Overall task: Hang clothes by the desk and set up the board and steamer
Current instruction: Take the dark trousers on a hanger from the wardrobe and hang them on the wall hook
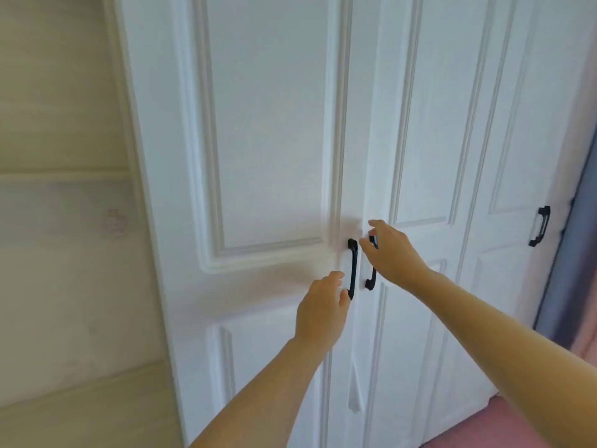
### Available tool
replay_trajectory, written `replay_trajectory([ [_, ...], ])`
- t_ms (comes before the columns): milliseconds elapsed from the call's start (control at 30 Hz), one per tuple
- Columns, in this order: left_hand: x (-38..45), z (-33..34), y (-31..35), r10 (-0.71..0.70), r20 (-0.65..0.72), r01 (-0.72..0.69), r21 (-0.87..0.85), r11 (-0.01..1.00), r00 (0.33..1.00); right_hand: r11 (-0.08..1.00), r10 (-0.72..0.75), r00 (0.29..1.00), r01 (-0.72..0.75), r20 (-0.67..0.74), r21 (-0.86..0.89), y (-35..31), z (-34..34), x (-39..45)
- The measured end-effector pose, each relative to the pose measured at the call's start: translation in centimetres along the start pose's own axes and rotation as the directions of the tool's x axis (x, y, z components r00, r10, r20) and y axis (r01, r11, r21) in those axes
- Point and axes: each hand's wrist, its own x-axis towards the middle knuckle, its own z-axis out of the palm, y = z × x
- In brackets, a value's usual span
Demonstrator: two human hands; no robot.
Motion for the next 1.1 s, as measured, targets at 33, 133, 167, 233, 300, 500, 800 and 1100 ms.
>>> replay_trajectory([
  [33,0.5,0.5,0.2,-0.012,0.003,0.012,-0.023,1.0,1.0,0.999,0.005,1.0,-0.005,-0.003,0.043,0.1,0.1,0.6],
  [133,1.6,1.8,0.4,-0.037,-0.028,0.034,-0.079,0.996,0.999,0.993,-0.008,1.0,0.009,-0.01,0.115,0.1,0.2,2.2],
  [167,1.9,2.2,0.4,-0.05,-0.035,0.047,-0.089,0.995,0.998,0.989,-0.007,1.0,0.009,-0.012,0.149,0.2,0.4,2.7],
  [233,2.4,2.9,0.4,-0.068,-0.053,0.062,-0.11,0.992,0.996,0.977,0.008,1.0,-0.005,-0.014,0.212,0.2,0.5,3.3],
  [300,2.9,3.5,0.6,-0.073,-0.075,0.063,-0.128,0.99,0.994,0.965,0.031,0.999,-0.025,-0.019,0.262,0.2,0.4,3.8],
  [500,3.3,4.7,1.4,-0.161,-0.123,0.128,-0.241,0.962,0.979,0.935,0.07,0.997,-0.071,0.017,0.347,0.4,-0.2,4.3],
  [800,2.2,4.7,2.1,-0.176,-0.184,0.139,-0.201,0.97,0.967,0.859,0.099,0.994,-0.111,0.051,0.5,-0.1,-1.1,4.0],
  [1100,-0.9,3.8,3.7,-0.119,-0.161,0.083,-0.215,0.973,0.98,0.817,0.099,0.995,-0.084,0.004,0.571,-0.6,-2.6,0.0],
])
